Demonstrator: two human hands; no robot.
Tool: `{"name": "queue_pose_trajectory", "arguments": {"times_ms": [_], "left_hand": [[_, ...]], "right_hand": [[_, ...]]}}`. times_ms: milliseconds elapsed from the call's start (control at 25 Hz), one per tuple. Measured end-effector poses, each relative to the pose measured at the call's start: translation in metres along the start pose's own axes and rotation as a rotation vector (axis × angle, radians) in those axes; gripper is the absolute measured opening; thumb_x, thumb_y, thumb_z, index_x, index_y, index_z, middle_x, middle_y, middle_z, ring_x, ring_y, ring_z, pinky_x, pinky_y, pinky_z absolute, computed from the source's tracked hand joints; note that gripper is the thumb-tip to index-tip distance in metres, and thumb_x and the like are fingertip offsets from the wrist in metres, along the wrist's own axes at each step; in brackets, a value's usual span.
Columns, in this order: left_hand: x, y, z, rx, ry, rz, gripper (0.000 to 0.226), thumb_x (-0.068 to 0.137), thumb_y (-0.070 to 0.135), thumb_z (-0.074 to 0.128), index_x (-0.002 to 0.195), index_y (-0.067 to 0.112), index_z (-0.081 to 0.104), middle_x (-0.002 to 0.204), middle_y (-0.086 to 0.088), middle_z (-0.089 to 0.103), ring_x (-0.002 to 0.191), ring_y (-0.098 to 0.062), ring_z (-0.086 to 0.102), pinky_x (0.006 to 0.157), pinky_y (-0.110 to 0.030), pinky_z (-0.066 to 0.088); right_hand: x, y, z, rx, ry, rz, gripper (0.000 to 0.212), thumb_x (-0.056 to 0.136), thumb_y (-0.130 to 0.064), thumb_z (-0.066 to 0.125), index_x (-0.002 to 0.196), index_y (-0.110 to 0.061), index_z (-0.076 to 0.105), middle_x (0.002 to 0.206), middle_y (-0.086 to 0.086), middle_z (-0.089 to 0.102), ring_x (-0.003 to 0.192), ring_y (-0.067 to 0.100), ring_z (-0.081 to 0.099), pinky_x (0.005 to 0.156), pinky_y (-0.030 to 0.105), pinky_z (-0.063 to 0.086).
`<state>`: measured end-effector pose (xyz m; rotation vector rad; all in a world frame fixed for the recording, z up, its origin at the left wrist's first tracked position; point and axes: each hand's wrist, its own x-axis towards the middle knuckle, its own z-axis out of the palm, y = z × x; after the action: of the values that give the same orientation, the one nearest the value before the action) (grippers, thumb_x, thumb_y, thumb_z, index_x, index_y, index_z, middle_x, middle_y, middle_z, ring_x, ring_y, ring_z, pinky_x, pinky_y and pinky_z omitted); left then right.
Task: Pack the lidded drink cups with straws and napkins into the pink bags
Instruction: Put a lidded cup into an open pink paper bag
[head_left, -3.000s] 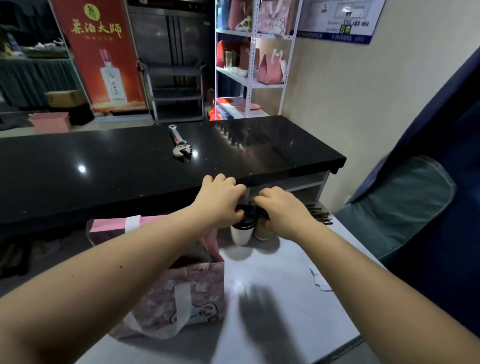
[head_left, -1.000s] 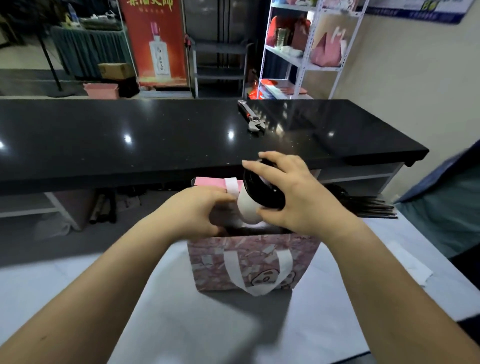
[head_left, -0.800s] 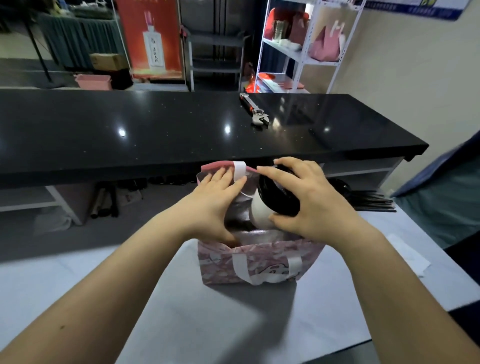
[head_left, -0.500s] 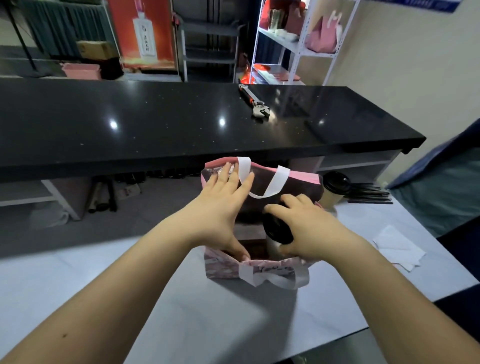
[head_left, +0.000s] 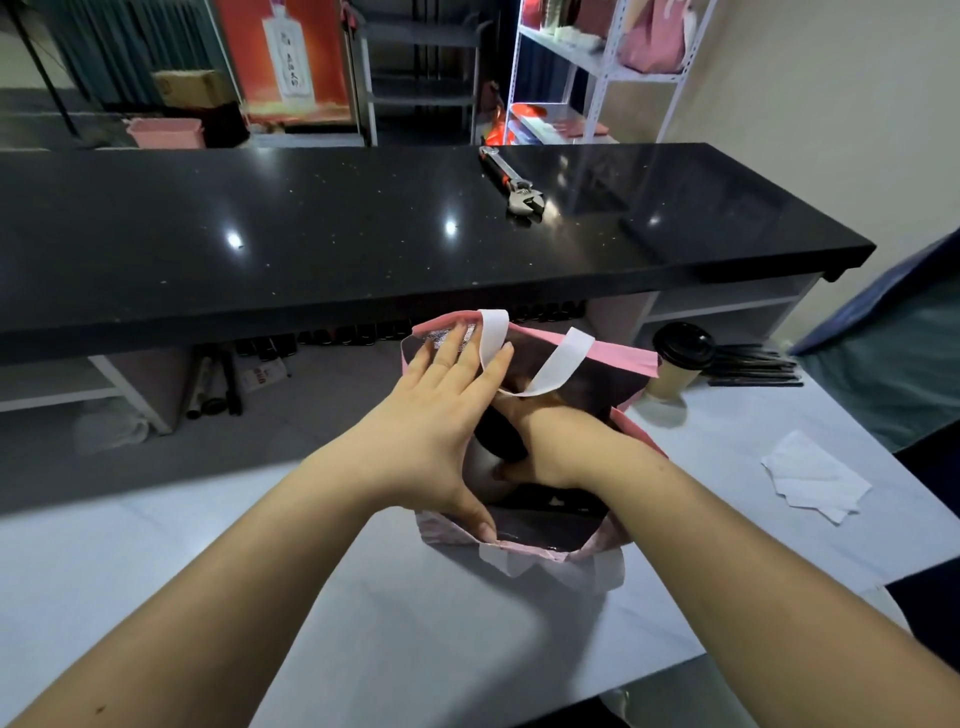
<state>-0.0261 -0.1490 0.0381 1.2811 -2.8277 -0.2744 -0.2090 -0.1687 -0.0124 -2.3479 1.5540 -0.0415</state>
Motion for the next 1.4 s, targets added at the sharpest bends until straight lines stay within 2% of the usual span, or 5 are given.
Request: {"name": "queue_pose_trajectory", "arguments": {"times_ms": [280,600,920,1200,1400], "left_hand": [[-0.001,-0.001,0.000,0.041,0.004,-0.036,0.153,0.047,0.072,0.078,0.147,0.023,-0.027,0.155,-0.003,-0.031,0.136,-0.019,-0.040,0.117,-0.040,-0.015],[0.001,-0.007,0.002,0.036,0.013,-0.070,0.148,0.050,0.074,0.075,0.148,0.024,-0.023,0.157,-0.003,-0.027,0.137,-0.020,-0.038,0.117,-0.042,-0.014],[0.000,-0.007,0.009,0.045,0.017,-0.080,0.145,0.051,0.074,0.074,0.150,0.025,-0.019,0.158,-0.001,-0.023,0.135,-0.019,-0.040,0.117,-0.045,-0.013],[0.004,-0.008,0.005,0.032,0.013,-0.096,0.144,0.051,0.072,0.077,0.150,0.026,-0.018,0.159,0.001,-0.020,0.138,-0.017,-0.036,0.117,-0.046,-0.014],[0.006,-0.008,0.008,0.035,0.008,-0.102,0.145,0.049,0.071,0.078,0.151,0.027,-0.016,0.160,0.001,-0.018,0.140,-0.017,-0.034,0.117,-0.048,-0.014]], "right_hand": [[-0.003,0.001,0.033,-0.182,-0.023,-0.007,0.085,0.077,-0.038,0.072,0.144,-0.028,0.022,0.149,0.010,0.019,0.128,0.037,0.028,0.100,0.046,0.041],[0.010,0.010,0.047,-0.189,-0.055,-0.046,0.074,0.091,-0.059,0.044,0.152,-0.033,0.011,0.161,0.001,-0.007,0.147,0.024,-0.008,0.119,0.044,0.005],[0.024,-0.008,0.059,-0.166,-0.020,-0.110,0.063,0.092,-0.060,0.016,0.151,-0.036,0.014,0.161,-0.008,-0.002,0.146,0.023,-0.014,0.118,0.048,-0.002],[0.023,-0.001,0.048,-0.172,-0.144,-0.015,0.063,0.093,-0.051,0.044,0.148,-0.040,0.016,0.159,0.002,0.003,0.141,0.040,0.006,0.115,0.050,0.017],[0.032,-0.004,0.038,-0.221,-0.117,-0.189,0.066,0.090,-0.047,0.053,0.147,-0.030,0.025,0.158,0.007,0.008,0.142,0.036,0.006,0.115,0.050,0.020]]}}
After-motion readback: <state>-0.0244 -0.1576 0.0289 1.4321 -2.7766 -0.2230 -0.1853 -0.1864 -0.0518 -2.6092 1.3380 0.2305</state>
